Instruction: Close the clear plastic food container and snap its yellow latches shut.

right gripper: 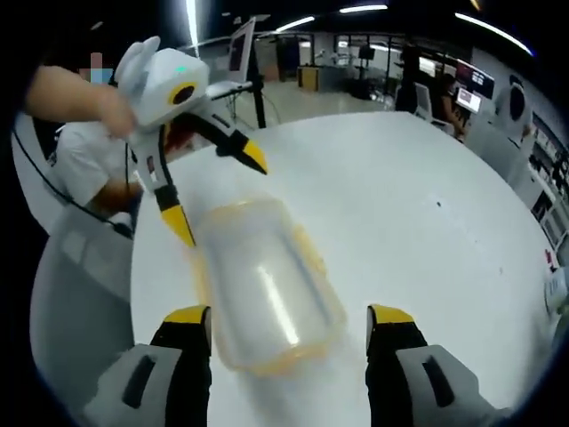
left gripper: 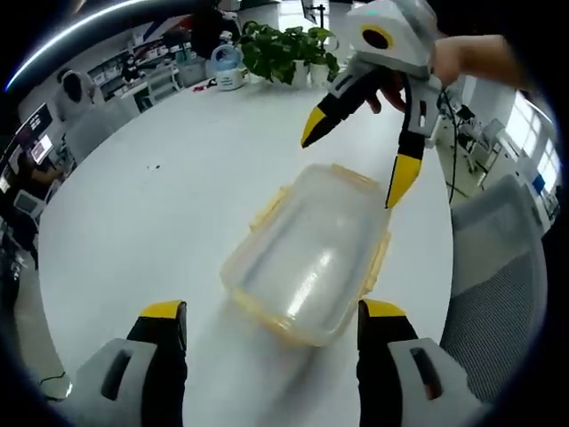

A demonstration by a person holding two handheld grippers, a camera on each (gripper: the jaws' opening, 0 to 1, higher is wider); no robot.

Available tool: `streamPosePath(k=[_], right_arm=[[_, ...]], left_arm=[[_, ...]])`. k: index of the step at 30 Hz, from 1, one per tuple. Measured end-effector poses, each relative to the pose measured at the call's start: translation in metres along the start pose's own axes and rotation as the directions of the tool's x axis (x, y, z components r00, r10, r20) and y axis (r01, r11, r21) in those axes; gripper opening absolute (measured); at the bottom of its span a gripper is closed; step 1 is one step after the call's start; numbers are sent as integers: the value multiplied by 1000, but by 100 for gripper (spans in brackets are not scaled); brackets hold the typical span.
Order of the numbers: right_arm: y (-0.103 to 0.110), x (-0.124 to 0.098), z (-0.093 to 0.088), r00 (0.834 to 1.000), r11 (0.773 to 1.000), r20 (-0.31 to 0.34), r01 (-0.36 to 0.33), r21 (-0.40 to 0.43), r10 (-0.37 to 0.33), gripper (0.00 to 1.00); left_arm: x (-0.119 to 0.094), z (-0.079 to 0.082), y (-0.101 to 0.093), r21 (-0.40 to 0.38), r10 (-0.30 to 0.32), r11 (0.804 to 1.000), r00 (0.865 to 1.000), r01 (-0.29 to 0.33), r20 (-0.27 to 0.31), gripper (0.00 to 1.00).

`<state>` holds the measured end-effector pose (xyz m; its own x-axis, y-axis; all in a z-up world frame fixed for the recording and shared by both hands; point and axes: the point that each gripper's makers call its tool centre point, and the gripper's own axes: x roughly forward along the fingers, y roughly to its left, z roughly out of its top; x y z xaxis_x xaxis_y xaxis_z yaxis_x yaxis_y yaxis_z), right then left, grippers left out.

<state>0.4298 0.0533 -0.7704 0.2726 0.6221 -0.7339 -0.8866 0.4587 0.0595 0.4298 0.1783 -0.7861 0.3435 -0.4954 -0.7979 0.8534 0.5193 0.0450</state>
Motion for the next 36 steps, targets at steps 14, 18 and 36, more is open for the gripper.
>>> streamPosePath(k=[14, 18, 36], right_arm=[[11, -17, -1, 989, 995, 128, 64, 80, -74, 70], [15, -19, -8, 987, 992, 137, 70, 100, -84, 70], [7, -39, -9, 950, 968, 252, 132, 215, -186, 70]], left_arm=[[-26, -10, 6, -172, 99, 982, 986, -75, 137, 78], [-28, -20, 3, -188, 112, 979, 983, -85, 143, 78], [-38, -33, 2, -268, 160, 958, 966, -103, 201, 78]])
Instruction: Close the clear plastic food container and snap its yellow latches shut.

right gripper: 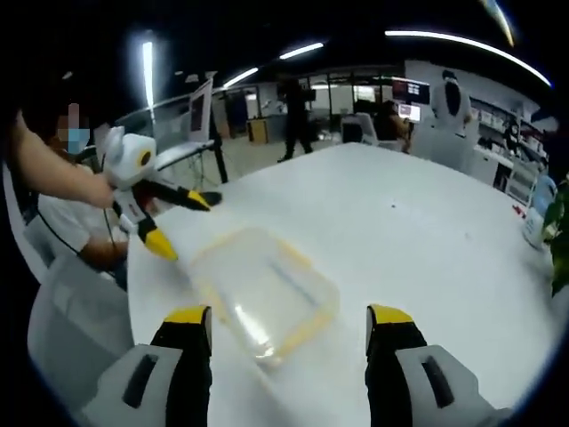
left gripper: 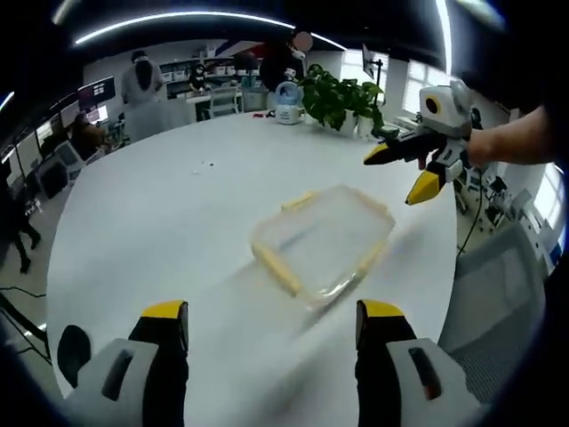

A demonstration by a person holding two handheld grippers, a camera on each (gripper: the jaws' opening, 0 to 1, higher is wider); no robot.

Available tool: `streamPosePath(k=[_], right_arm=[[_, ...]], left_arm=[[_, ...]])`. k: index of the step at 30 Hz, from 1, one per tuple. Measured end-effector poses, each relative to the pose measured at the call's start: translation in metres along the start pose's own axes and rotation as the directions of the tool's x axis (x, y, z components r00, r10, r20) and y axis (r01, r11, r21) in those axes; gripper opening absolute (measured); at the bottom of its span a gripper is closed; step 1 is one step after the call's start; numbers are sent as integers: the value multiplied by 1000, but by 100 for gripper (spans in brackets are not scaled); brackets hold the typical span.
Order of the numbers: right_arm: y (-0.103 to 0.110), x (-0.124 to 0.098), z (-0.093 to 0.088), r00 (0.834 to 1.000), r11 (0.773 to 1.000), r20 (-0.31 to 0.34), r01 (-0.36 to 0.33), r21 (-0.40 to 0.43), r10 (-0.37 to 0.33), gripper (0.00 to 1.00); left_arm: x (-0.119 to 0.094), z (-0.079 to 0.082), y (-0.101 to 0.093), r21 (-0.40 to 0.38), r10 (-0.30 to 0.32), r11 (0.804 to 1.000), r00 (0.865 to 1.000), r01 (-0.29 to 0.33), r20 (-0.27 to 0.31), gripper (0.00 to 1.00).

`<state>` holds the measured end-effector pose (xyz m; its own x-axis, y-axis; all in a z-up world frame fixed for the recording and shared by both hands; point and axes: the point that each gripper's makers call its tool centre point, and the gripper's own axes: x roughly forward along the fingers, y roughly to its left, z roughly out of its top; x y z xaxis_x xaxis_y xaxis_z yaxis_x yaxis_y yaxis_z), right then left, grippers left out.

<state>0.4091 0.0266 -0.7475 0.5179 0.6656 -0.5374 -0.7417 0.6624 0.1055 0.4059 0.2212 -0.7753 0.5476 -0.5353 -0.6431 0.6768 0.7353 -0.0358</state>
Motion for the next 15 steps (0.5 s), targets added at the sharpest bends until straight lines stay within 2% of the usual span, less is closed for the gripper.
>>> streamPosePath(k=[12, 15], right_arm=[[14, -9, -11, 1000, 999, 29, -3, 34, 2, 64], [12, -13, -8, 997, 997, 71, 16, 71, -21, 65]], left_arm=[[-8, -8, -9, -24, 10, 1000, 999, -9, 35, 76], [-11, -9, -8, -54, 30, 998, 998, -27, 57, 76]])
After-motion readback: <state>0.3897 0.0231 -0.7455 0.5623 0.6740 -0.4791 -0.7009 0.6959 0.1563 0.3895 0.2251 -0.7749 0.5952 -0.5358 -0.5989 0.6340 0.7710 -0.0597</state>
